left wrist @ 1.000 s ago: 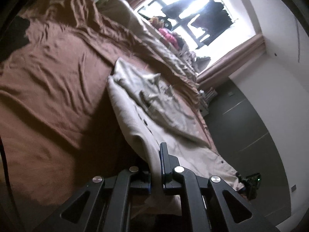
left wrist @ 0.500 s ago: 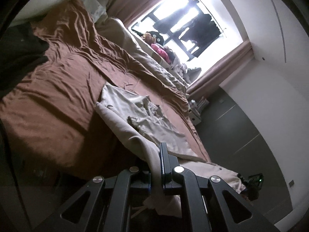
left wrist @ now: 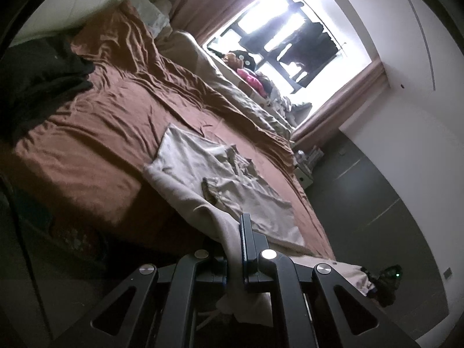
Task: Fold large clothes
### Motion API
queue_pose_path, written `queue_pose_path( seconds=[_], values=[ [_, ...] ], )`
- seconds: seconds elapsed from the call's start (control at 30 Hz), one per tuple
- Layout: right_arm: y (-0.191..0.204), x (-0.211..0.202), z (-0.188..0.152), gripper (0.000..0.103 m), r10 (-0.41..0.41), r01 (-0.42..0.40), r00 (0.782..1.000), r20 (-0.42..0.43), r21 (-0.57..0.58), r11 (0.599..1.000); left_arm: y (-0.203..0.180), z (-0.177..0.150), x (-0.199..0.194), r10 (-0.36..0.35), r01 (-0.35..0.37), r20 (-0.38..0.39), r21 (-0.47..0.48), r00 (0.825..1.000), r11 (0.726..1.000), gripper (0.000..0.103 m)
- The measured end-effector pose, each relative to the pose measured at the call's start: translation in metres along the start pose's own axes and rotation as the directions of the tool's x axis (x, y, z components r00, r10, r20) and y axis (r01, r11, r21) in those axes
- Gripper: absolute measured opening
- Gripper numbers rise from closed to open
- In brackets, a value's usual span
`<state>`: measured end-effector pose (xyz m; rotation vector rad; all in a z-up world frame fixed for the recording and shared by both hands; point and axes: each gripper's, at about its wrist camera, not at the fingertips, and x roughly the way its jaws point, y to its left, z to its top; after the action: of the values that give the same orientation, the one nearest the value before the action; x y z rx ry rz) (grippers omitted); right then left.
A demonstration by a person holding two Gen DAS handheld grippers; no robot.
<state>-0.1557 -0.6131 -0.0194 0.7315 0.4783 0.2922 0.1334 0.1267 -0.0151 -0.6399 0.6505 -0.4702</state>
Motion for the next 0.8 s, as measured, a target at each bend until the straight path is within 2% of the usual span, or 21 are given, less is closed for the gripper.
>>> queue_pose_path(
  seconds=[0.2, 0.4, 0.57, 0.8],
  values=[
    [0.018, 0.011, 0.023, 0.002, -0.043, 0.043, 0.997, 0.058, -0.009, 0.999, -0.016, 0.032, 0.011, -0.015, 0.014, 0.049, 0.027, 0.999, 1.000, 0.007],
    [0.029, 0.028, 0.057, 0.002, -0.036, 0.039, 0.992, 0.120, -0.023, 0.999, -0.040, 0.077, 0.032, -0.028, 0.021, 0.100, 0.073, 0.995, 0.997, 0.007],
    [0.044, 0.061, 0.088, 0.002, -0.072, 0.080, 0.988, 0.140, -0.054, 0.995, -0.052, 0.114, 0.061, -0.020, 0.009, 0.119, 0.096, 0.993, 0.995, 0.007],
    [0.038, 0.114, 0.117, 0.002, -0.114, 0.124, 0.981, 0.154, -0.054, 0.991, -0.053, 0.163, 0.110, -0.006, -0.005, 0.124, 0.088, 0.992, 0.996, 0.007]
  ],
)
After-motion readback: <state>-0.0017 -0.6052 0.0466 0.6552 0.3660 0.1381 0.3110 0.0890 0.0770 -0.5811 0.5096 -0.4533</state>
